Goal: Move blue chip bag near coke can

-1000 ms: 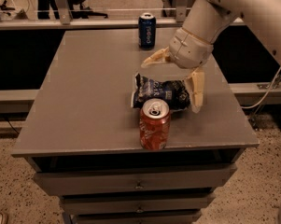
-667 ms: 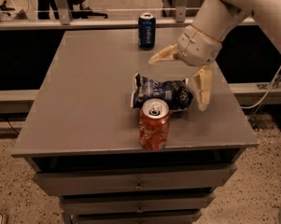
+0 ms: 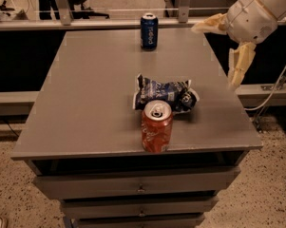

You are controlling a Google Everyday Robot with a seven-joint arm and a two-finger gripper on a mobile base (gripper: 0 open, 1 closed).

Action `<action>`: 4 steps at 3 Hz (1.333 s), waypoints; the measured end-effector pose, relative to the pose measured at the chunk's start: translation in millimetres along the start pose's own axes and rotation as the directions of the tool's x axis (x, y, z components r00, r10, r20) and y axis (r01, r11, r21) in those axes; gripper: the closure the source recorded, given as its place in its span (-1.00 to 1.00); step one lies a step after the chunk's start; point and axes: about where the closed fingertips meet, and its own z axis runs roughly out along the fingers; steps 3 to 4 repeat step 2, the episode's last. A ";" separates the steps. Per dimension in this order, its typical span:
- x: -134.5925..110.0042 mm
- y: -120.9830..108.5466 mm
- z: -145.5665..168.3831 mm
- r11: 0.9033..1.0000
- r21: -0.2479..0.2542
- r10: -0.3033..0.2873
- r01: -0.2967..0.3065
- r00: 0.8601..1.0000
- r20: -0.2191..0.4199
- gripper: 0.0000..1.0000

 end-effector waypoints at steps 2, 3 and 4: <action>-5.1 -9.6 -63.3 0.956 0.234 0.147 -0.177 0.979 0.140 -1.00; -5.1 -9.6 -63.3 0.956 0.234 0.147 -0.177 0.979 0.140 -1.00; -5.1 -9.6 -63.3 0.956 0.234 0.147 -0.177 0.979 0.140 -1.00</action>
Offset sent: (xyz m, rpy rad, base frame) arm -0.0022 -0.0230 0.0442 0.1494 -0.0554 -0.1696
